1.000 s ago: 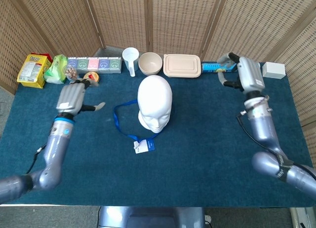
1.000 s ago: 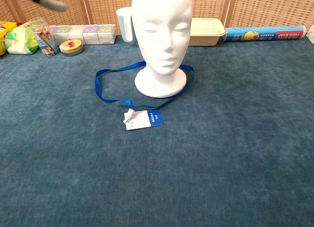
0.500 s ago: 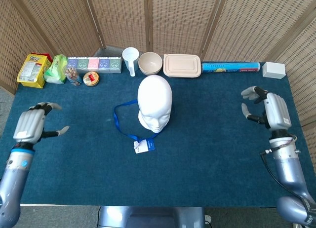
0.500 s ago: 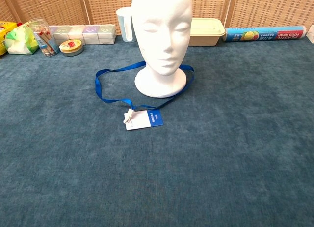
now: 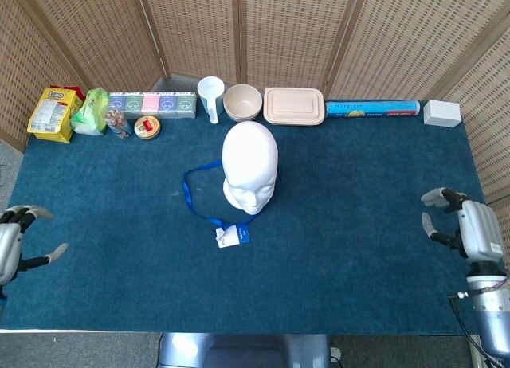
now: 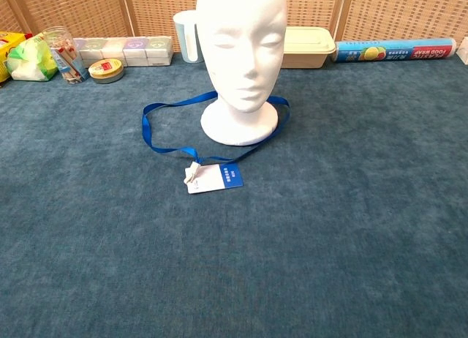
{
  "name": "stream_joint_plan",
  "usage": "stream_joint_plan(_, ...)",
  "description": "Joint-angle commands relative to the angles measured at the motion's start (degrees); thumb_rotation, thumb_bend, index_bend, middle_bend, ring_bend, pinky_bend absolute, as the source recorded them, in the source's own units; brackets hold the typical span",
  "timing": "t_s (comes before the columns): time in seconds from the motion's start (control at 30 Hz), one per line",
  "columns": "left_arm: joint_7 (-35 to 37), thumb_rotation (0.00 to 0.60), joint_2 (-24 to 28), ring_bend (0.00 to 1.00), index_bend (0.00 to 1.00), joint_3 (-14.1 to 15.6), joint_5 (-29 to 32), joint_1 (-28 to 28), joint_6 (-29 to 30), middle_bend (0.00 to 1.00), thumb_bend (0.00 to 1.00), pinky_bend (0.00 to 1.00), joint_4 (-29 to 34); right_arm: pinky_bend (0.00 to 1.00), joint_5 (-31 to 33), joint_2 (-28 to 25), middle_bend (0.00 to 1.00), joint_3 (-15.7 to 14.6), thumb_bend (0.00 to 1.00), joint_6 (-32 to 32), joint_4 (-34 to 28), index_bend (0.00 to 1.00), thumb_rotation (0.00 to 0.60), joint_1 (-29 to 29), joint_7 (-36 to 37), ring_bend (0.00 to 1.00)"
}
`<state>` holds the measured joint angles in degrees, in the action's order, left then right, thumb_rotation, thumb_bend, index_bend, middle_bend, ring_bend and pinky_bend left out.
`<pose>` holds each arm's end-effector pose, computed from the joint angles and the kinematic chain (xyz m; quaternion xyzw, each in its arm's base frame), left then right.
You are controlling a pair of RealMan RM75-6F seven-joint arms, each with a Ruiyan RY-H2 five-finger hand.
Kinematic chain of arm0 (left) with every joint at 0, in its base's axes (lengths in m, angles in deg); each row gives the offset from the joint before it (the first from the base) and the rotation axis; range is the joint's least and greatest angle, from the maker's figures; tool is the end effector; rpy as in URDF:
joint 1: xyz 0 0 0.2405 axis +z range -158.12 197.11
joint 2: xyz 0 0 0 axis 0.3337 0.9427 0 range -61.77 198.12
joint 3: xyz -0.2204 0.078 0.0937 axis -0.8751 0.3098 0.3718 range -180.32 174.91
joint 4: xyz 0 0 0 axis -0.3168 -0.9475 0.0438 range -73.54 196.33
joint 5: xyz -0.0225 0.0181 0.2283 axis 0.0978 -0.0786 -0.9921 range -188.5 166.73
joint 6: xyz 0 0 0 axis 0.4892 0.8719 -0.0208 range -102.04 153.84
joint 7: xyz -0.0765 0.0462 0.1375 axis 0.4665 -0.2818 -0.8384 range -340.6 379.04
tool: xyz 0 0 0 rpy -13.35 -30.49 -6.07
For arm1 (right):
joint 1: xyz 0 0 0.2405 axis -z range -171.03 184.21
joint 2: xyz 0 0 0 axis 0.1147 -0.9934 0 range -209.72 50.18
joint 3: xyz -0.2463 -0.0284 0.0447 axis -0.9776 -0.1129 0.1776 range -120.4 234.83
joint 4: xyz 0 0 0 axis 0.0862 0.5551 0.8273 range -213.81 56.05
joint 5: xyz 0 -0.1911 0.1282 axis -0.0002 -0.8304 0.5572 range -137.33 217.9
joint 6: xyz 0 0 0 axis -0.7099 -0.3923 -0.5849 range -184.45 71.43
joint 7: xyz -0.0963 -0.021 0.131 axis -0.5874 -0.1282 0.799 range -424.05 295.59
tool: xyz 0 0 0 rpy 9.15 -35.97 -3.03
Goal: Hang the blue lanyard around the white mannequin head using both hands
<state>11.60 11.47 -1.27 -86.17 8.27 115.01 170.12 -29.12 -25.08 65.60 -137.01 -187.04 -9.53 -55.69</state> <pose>-0.2758 0.2104 0.1609 -0.5638 -0.4096 -0.3798 0.6084 -0.2567 -0.2698 0.1774 0.5012 -0.4694 0.4836 0.5427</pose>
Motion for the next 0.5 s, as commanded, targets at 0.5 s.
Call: stream_joint_plan(0.5, -1.00, 0.473, -0.02, 0.23, 0.40, 4.01, -7.49, 8.16, 5.24, 0.32, 0.18, 0.27, 3.49, 0.43, -4.19, -0.45, 0.47, -4.15, 0.44, -7.29, -1.98, 0.44, 0.598, 8.65, -5.40, 0.43)
